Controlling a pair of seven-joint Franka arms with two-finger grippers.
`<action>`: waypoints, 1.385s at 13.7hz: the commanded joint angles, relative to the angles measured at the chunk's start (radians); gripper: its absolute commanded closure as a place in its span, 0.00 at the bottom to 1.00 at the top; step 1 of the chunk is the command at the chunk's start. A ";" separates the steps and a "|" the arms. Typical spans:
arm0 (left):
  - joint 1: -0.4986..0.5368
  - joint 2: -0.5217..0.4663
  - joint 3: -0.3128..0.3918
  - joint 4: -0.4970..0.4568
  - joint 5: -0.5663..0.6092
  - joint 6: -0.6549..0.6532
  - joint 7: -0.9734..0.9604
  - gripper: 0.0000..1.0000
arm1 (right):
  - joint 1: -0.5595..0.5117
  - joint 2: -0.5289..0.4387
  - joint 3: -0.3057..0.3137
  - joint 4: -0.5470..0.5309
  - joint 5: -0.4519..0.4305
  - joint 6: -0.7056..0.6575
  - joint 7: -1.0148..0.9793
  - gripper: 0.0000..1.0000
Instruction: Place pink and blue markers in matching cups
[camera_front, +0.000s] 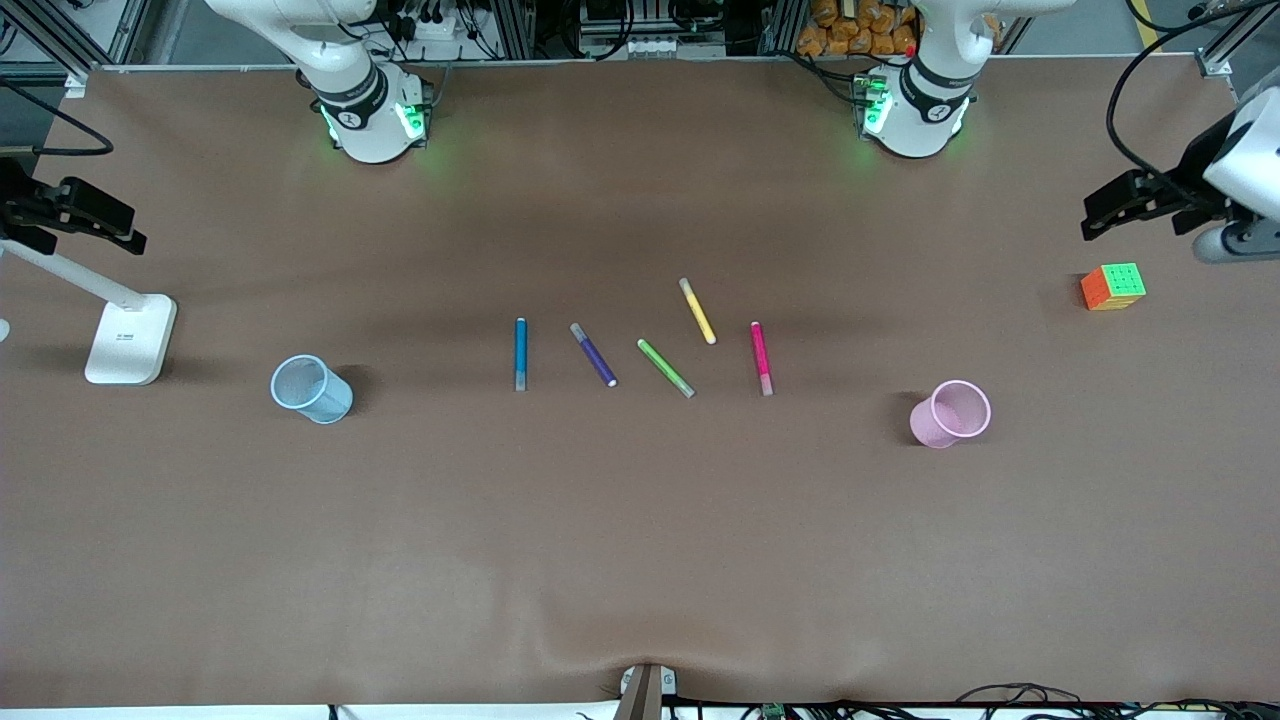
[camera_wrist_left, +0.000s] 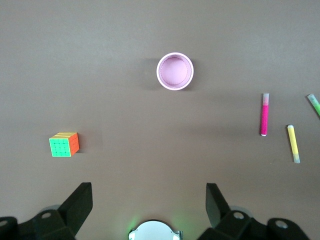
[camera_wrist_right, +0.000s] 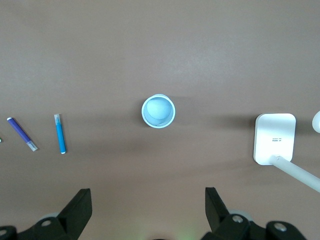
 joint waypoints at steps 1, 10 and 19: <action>-0.004 0.015 -0.008 0.029 0.009 -0.010 -0.001 0.00 | 0.007 0.010 0.000 0.023 -0.004 -0.011 0.012 0.00; 0.001 0.065 -0.008 0.052 0.009 -0.010 0.010 0.00 | 0.006 0.010 0.000 0.023 -0.004 -0.010 0.012 0.00; -0.039 0.165 -0.038 0.042 0.001 -0.010 -0.008 0.00 | 0.006 0.010 0.000 0.023 -0.004 -0.010 0.012 0.00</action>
